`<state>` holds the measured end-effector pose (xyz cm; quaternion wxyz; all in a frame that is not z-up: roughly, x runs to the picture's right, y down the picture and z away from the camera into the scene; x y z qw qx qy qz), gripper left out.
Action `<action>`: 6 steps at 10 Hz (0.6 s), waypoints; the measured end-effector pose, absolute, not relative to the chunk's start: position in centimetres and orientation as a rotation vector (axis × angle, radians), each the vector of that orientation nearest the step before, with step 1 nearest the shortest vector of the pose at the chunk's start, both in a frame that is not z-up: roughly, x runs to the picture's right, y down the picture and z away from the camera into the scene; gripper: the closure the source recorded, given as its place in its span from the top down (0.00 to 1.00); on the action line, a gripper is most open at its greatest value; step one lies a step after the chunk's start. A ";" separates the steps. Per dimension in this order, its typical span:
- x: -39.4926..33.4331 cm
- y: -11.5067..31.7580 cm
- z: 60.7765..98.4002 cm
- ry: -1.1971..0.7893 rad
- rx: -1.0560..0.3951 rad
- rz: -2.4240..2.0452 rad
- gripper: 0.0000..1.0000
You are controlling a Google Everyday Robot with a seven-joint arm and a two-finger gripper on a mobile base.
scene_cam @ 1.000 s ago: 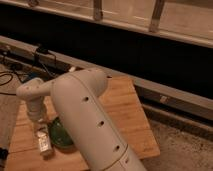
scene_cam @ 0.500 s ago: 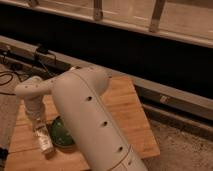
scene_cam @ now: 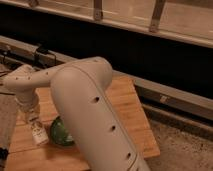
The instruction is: Place the bottle in the ceramic bowl
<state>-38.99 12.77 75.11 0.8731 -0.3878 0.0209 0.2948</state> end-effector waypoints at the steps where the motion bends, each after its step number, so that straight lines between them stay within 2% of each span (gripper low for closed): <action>1: -38.4 11.8 74.6 0.024 -0.792 0.628 0.00; 6: -28.2 8.7 75.1 0.024 -0.677 0.737 0.00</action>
